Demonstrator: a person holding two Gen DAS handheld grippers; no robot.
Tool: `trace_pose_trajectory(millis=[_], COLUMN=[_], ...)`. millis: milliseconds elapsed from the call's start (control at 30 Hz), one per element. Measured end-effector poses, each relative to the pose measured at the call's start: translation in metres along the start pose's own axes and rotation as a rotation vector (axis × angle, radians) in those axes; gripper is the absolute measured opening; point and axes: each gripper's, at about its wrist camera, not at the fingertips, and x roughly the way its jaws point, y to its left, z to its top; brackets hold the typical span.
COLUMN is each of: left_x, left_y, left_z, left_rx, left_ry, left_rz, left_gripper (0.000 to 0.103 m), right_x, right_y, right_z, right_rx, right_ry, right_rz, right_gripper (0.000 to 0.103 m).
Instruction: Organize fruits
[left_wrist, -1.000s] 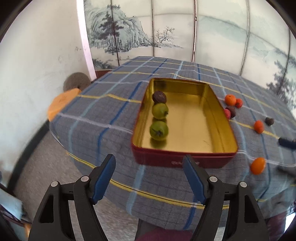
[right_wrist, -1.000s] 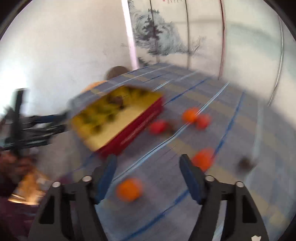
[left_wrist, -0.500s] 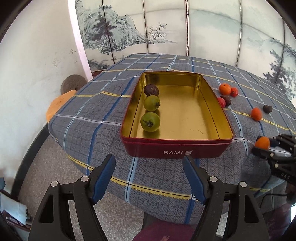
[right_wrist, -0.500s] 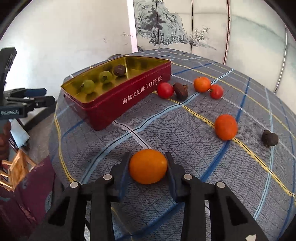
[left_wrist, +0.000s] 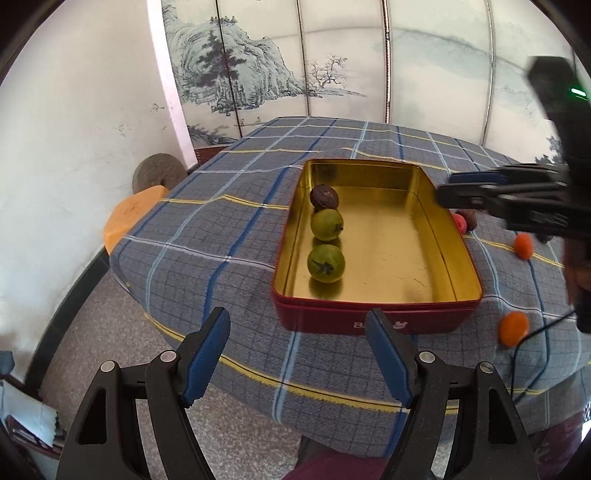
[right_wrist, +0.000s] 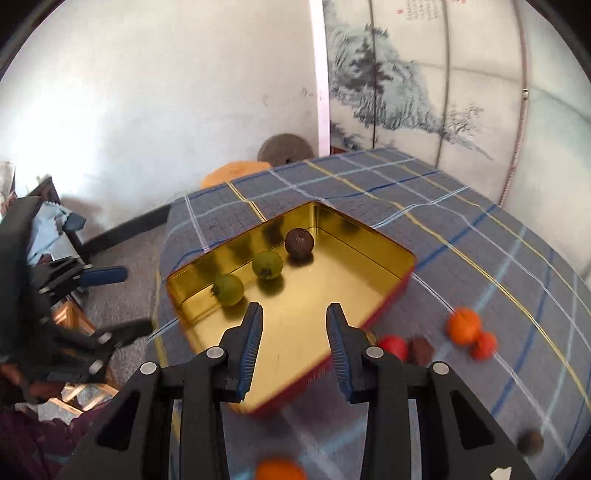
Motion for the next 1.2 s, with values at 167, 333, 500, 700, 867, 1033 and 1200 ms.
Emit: trace_pose_trajectory(millis=[167,333,500,700,867,1033,1200], left_x=[-0.002,0.000,0.003,-0.005,-0.012,-0.017,-0.010], left_y=[0.014,0.019,0.004,-0.026,-0.022,-0.013,-0.003], left_z=[-0.006,-0.014,-0.011,-0.017,-0.009,0.001,0.008], left_rx=[-0.030,-0.026,-0.012,0.102,0.091,0.065,0.047], left_ry=[-0.014,-0.039,-0.010,-0.031,-0.068,-0.087,-0.062], left_rz=[-0.011,0.013,-0.029,0.003,-0.007,-0.012,0.012], left_gripper=[0.078,0.079,0.079,0.079,0.079,0.080,0.080], right_x=[-0.005,-0.065,-0.051,-0.035,-0.052,-0.065,-0.014], right_y=[-0.002,0.047,0.038,0.026,0.026,0.014,-0.002], right_z=[0.005,-0.085,-0.133,-0.137,-0.117,-0.049,0.017], right_rx=[0.039,-0.115,-0.013,0.027,0.003,-0.007,-0.020], right_ry=[0.008,-0.022,0.051,0.076,0.046,-0.045,-0.006], right_rz=[0.003,-0.145,-0.177,-0.136,-0.147,-0.089,-0.010], right_gripper=[0.034,0.073,0.054,0.033,0.032,0.032,0.033])
